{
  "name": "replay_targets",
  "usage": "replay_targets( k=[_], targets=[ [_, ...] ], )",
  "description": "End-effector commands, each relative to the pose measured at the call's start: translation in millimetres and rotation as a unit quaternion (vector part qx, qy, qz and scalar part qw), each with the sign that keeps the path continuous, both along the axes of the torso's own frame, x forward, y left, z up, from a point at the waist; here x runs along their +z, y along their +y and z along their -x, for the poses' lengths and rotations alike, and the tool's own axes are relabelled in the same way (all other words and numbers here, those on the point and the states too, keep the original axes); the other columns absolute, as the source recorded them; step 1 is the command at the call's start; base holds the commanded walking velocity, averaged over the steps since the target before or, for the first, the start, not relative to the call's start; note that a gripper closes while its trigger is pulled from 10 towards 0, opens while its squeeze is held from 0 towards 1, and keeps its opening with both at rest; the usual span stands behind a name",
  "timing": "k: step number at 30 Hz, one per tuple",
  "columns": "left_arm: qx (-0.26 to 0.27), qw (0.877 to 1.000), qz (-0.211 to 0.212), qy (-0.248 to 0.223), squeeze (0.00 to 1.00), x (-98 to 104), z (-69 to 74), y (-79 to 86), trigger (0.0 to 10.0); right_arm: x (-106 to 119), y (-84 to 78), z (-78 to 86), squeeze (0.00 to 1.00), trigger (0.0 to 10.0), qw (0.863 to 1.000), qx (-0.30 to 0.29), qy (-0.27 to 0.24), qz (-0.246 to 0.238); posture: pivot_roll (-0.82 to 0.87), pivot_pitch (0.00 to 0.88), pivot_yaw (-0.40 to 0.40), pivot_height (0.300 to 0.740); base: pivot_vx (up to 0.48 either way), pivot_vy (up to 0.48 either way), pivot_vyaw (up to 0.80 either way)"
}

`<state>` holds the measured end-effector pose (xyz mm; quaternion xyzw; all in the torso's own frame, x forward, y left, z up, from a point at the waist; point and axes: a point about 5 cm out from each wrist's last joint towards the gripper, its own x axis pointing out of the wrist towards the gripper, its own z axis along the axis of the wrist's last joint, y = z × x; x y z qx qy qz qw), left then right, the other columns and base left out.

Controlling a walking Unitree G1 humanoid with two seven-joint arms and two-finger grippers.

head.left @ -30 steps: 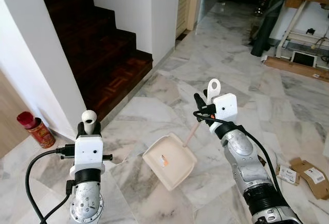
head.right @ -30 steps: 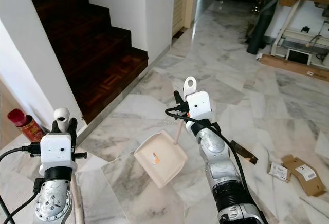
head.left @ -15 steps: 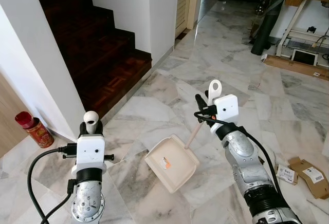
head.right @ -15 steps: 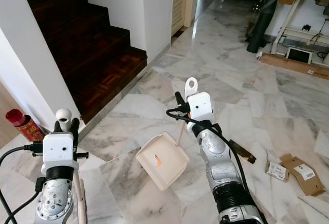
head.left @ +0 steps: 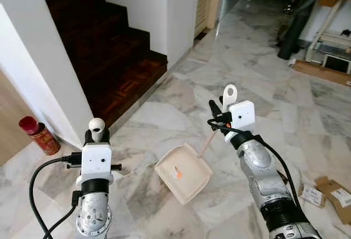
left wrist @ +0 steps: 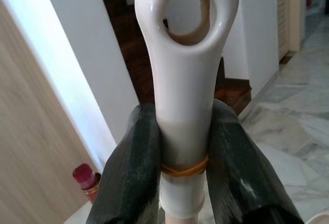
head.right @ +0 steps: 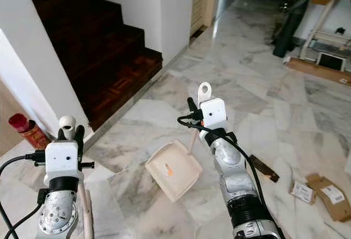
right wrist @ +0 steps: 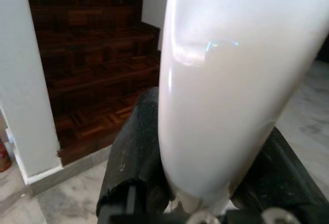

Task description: Sweep floor

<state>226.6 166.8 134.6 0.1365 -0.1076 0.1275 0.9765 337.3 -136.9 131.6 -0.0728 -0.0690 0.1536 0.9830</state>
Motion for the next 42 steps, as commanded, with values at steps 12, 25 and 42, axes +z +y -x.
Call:
replay_targets(
  k=[12,25,42],
  targets=[
    [0.004,1.000,-0.008,-0.014,0.00,7.1,4.5,4.4,10.0,13.8,3.9,-1.7,0.00,10.0,1.000,0.002,-0.030,-0.006,-0.20,0.047,-0.003,0.740,0.360,0.000,0.00],
    [0.000,1.000,-0.008,-0.014,0.00,7.8,3.7,3.8,10.0,11.6,3.9,-3.0,0.00,10.0,1.000,-0.003,-0.019,-0.004,-0.20,0.049,0.000,0.740,0.361,0.000,-0.25],
    [-0.002,1.000,-0.006,-0.016,0.00,7.9,3.1,3.1,10.0,12.4,6.8,-3.8,0.00,10.0,1.000,0.000,-0.018,-0.007,-0.20,0.037,-0.001,0.740,0.360,0.000,-0.45]
  ],
)
